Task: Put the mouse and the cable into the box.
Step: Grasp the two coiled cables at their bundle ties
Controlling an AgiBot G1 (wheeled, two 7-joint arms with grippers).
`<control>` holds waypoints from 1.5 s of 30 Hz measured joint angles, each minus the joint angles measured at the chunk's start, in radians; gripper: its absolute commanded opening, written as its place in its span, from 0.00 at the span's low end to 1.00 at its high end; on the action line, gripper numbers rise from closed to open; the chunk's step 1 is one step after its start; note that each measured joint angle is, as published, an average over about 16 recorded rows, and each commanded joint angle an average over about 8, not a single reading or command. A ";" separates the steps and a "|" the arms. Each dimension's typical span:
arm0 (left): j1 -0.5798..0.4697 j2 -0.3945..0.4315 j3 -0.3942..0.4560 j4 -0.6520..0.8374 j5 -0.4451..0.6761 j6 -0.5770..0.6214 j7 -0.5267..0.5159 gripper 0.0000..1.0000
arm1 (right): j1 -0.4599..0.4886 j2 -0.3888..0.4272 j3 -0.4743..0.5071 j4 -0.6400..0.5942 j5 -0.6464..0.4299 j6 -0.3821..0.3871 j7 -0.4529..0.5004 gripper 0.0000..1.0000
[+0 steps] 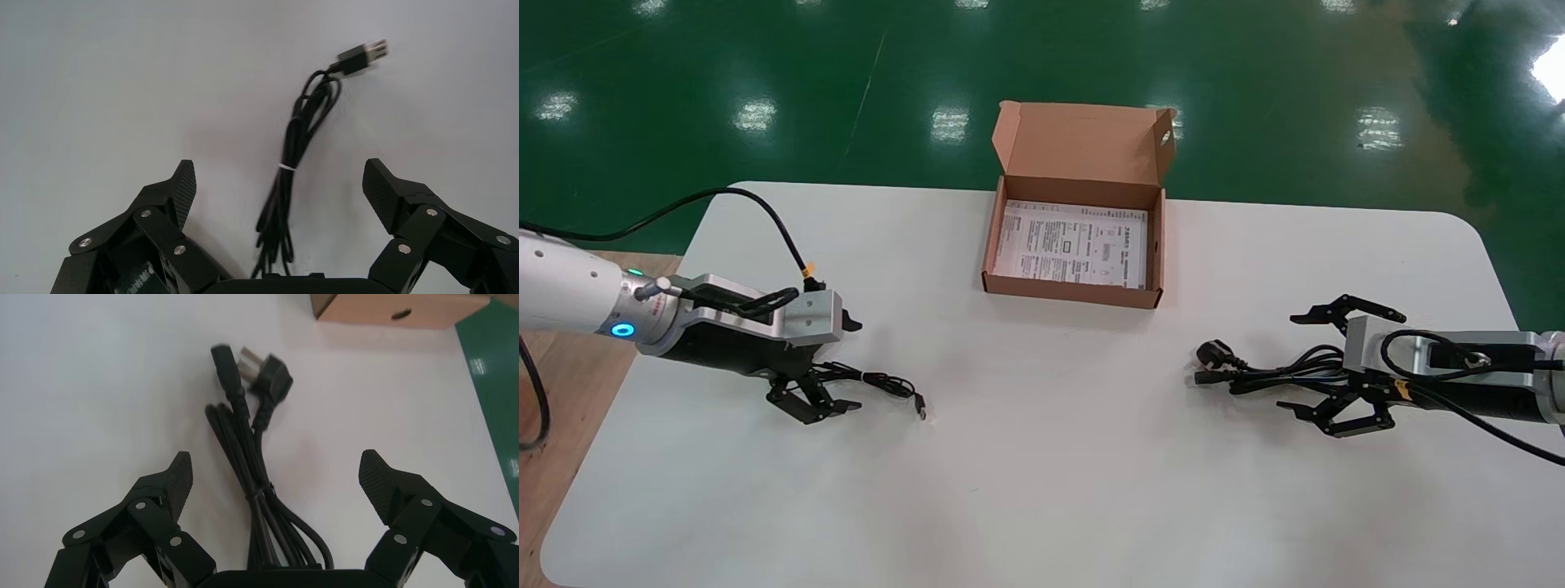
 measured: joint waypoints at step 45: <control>-0.014 0.043 -0.002 0.152 0.001 -0.060 0.129 0.00 | 0.037 -0.084 -0.023 -0.152 -0.044 0.131 -0.109 0.00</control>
